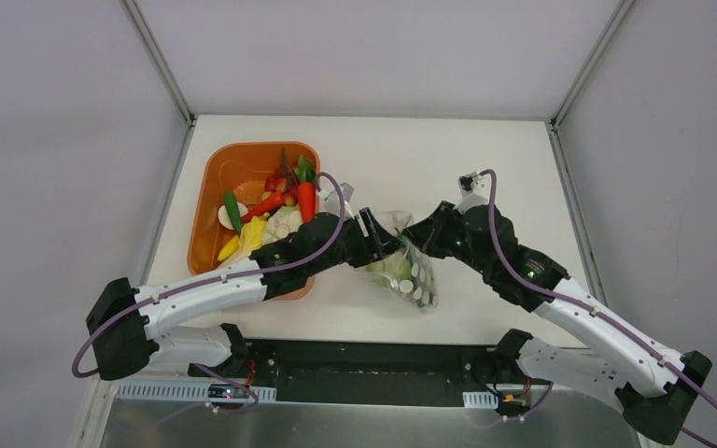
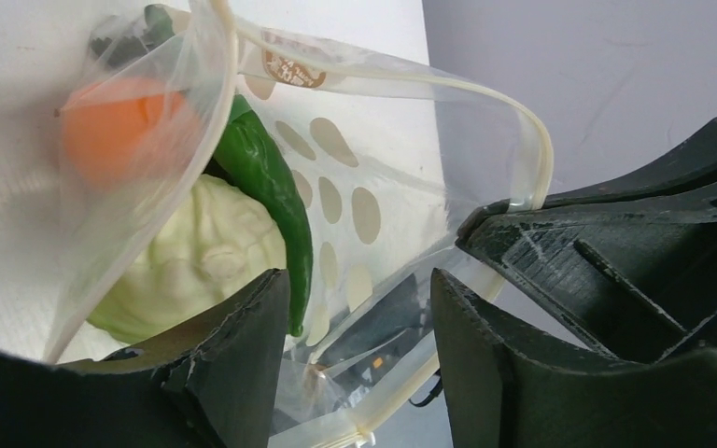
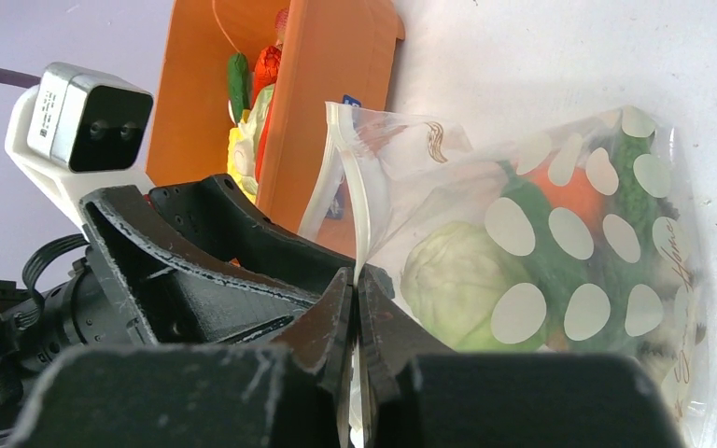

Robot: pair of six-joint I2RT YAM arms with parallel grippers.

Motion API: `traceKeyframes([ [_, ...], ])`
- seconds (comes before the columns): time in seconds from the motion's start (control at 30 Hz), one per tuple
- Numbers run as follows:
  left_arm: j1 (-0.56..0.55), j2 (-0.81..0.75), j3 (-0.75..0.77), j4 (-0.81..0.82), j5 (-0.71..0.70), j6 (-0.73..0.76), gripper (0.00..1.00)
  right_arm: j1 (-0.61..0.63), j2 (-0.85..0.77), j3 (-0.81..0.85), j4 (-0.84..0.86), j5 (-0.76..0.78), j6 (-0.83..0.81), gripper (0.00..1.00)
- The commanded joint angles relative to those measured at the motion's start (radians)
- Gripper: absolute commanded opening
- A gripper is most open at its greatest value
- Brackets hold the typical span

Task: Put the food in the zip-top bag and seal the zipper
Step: Place the fake vegetable in the zipper food storage bag, then adjust the zipper food storage bag at the center of the board.

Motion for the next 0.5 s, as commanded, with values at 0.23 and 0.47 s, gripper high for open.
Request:
traceKeyframes([
  [0.23, -0.009, -0.119, 0.125, -0.229, -0.061, 0.283, 0.57, 0.004, -0.017, 0.003, 0.042, 0.007, 0.002, 0.05],
  [0.47, -0.009, -0.158, 0.185, -0.470, -0.140, 0.360, 0.60, 0.004, -0.012, 0.006, 0.034, 0.001, -0.001, 0.04],
])
